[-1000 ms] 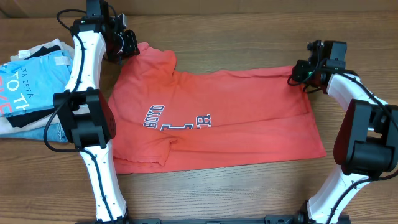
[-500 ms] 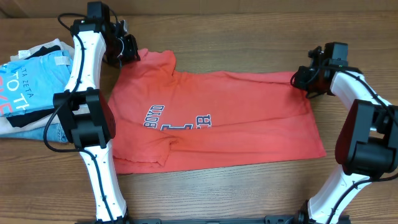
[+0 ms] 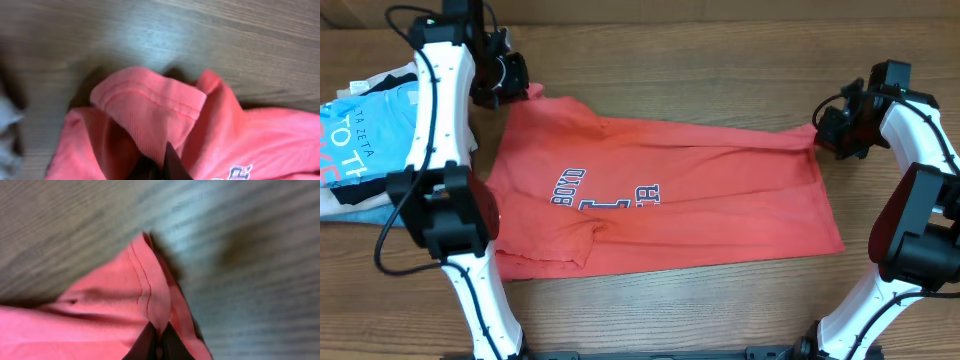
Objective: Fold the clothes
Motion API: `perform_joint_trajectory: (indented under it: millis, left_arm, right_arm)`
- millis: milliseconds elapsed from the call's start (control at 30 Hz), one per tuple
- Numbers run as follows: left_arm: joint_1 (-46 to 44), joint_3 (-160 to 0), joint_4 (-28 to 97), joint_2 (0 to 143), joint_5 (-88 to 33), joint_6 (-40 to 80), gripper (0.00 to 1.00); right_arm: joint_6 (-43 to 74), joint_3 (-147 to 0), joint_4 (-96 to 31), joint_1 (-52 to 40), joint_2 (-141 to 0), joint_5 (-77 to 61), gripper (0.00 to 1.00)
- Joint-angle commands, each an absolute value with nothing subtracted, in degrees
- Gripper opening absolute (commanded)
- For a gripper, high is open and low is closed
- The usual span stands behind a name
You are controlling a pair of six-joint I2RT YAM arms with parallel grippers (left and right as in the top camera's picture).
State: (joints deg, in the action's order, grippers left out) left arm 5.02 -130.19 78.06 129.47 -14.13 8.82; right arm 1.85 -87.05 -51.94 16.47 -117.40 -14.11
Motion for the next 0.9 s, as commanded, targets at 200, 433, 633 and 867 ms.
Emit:
perform_joint_trajectory:
  millis: [200,433,633,867]
  left_arm:
    - [5.3,-131.3,86.2,127.1,-7.3,7.7,0.04]
    - [5.7,-131.3,91.5,127.1,-4.9,7.7,0.04]
    - [5.7,-131.3,95.9,127.1,-3.9,7.7,0.04]
    - [5.7,-130.4,96.8,127.0,-3.6,8.6,0.04]
  right_arm:
    - [1.5,-88.7,-57.8,16.8,-117.7,-12.6,0.07]
    - [1.5,-88.7,-61.1,16.8,-117.7,-10.5,0.07]
    - [1.5,-88.7,-62.7,16.8,-117.7,-9.5,0.07]
    - [1.7,-88.7,-65.5,16.8,-117.7,-8.6,0.07]
